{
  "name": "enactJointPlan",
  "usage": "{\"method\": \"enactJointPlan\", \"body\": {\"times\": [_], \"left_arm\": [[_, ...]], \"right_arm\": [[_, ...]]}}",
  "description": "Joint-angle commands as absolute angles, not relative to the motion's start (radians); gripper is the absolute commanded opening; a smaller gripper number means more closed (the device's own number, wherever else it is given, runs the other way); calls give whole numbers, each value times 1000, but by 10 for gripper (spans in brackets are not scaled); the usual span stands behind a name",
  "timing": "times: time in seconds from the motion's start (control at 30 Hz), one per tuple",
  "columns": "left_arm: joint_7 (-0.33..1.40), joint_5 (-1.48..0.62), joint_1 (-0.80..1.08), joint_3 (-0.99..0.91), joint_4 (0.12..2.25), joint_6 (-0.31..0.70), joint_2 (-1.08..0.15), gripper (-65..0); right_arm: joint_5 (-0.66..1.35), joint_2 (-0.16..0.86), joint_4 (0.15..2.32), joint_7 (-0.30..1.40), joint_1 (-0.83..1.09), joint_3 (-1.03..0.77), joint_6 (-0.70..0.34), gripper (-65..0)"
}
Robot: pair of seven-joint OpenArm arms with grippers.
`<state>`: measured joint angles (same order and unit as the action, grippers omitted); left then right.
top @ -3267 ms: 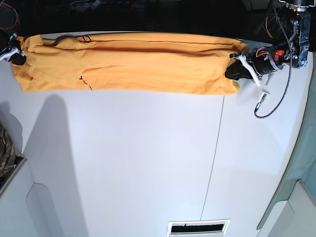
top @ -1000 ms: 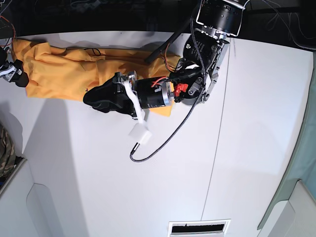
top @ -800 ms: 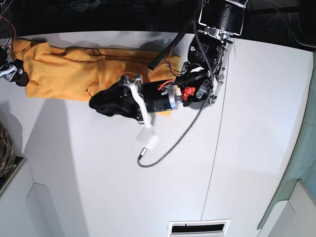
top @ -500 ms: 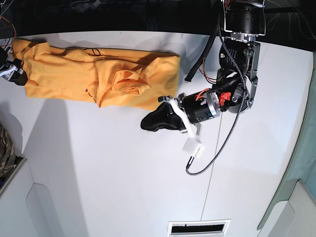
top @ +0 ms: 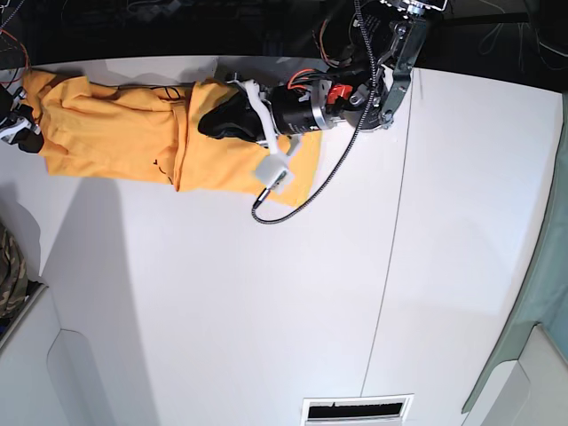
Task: Layout the t-shirt on the table in an organized manner, then fold the t-shirt properly
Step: 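Press the folded end down with the left gripper onto the shirt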
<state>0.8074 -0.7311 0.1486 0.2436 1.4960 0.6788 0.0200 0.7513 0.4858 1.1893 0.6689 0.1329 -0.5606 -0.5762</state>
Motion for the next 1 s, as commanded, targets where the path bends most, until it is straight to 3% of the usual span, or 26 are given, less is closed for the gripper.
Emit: {"method": "enactJointPlan", "body": {"times": [0.0, 0.13, 0.17, 0.23, 0.8, 0.87, 0.97], "left_arm": [[791, -748, 138, 244, 1511, 698, 32, -650], [801, -742, 138, 240, 1511, 698, 30, -650], [810, -741, 138, 239, 1511, 698, 30, -650], [817, -742, 138, 235, 1511, 698, 30, -650], [815, -727, 133, 229, 1512, 698, 30, -650], [815, -727, 133, 229, 1512, 698, 30, -650], [817, -726, 119, 227, 1512, 698, 30, -650]], "right_arm": [[767, 523, 1205, 640, 119, -569, -579, -639], [767, 560, 1205, 640, 113, -570, -572, -315], [766, 571, 1205, 640, 113, -570, -572, -256], [761, 588, 1205, 645, 112, -570, -572, -207], [780, 564, 1132, 715, 117, -318, -559, -210], [773, 556, 1132, 715, 117, -319, -546, -267], [773, 557, 1132, 711, 113, -321, -549, -479]]}}
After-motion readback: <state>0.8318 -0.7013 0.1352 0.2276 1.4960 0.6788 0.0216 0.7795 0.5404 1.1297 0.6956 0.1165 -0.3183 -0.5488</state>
